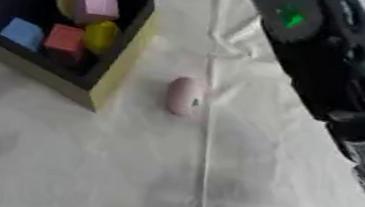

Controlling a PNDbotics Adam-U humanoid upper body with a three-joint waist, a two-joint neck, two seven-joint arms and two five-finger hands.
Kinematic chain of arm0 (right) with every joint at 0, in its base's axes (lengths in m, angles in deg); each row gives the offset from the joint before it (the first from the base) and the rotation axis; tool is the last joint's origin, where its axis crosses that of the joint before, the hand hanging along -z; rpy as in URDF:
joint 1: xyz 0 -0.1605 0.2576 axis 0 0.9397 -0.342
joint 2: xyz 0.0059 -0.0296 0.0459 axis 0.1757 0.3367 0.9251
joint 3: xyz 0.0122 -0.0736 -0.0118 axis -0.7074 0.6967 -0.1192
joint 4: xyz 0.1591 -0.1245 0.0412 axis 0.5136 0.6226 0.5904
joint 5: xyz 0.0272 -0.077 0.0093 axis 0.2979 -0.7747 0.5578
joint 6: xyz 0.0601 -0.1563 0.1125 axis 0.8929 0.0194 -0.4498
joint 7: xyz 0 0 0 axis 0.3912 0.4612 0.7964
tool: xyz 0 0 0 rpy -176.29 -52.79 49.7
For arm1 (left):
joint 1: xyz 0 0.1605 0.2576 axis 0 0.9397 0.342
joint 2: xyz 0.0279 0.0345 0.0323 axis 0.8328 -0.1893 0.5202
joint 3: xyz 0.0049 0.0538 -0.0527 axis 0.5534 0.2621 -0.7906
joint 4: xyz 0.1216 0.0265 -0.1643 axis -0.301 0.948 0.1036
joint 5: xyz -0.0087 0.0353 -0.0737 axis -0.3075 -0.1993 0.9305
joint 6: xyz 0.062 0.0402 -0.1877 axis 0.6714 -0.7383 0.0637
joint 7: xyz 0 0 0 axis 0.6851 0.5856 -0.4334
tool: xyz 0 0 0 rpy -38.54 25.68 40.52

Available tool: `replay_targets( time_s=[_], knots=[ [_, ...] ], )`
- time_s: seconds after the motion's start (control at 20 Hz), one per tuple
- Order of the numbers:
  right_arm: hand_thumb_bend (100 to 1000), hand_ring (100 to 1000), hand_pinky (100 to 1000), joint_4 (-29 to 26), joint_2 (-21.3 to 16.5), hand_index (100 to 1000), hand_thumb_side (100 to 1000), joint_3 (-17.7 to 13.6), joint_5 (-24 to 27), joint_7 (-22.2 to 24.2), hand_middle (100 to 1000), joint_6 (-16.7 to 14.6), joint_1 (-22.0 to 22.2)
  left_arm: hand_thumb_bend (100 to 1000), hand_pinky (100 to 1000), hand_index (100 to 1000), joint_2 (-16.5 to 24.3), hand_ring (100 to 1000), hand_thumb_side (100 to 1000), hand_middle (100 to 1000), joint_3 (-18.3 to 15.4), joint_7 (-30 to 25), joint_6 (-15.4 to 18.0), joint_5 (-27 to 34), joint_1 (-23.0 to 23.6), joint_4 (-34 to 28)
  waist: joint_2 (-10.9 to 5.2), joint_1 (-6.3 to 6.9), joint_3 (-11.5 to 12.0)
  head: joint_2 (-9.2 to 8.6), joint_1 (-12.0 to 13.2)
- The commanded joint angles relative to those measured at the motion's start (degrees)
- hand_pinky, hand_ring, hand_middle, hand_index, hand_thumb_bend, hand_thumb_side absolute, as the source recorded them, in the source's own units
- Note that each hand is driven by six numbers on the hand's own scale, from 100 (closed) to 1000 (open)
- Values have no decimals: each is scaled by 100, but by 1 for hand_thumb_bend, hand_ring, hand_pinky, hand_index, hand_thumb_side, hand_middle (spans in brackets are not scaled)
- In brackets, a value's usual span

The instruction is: Pick up objects on the table and place them in the box.

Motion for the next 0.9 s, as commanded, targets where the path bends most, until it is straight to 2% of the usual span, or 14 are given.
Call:
replay_targets(
  time_s=[0.05,0.2,0.3,0.6,0.9],
  knots=[
    [100,859,834,-887,-657,854,240,-161,535,172,741,300,204,431,713,795,159,706,443,644,-77,73,-9,-84,-10,-86,-229,-11,-36,5,114],
    [100,837,823,-1622,-1056,838,242,-237,854,265,716,506,642,428,713,794,155,706,447,644,-90,112,-11,-128,16,-86,-208,22,-86,-22,182],
    [100,825,817,-1828,-1218,824,240,-247,956,290,703,463,847,427,712,794,152,706,447,645,-104,139,0,-153,34,-86,-194,48,-113,-15,208],
    [100,808,807,-1892,-1458,812,267,-167,1011,202,686,-25,1335,426,711,788,153,707,449,646,-198,373,34,-231,92,-86,-140,123,-190,-2,247],
    [100,790,792,-1893,-1404,797,300,65,870,169,664,-311,1561,422,712,787,129,708,457,646,-184,440,3,-309,110,-86,-107,150,-227,-11,213]
  ],
)
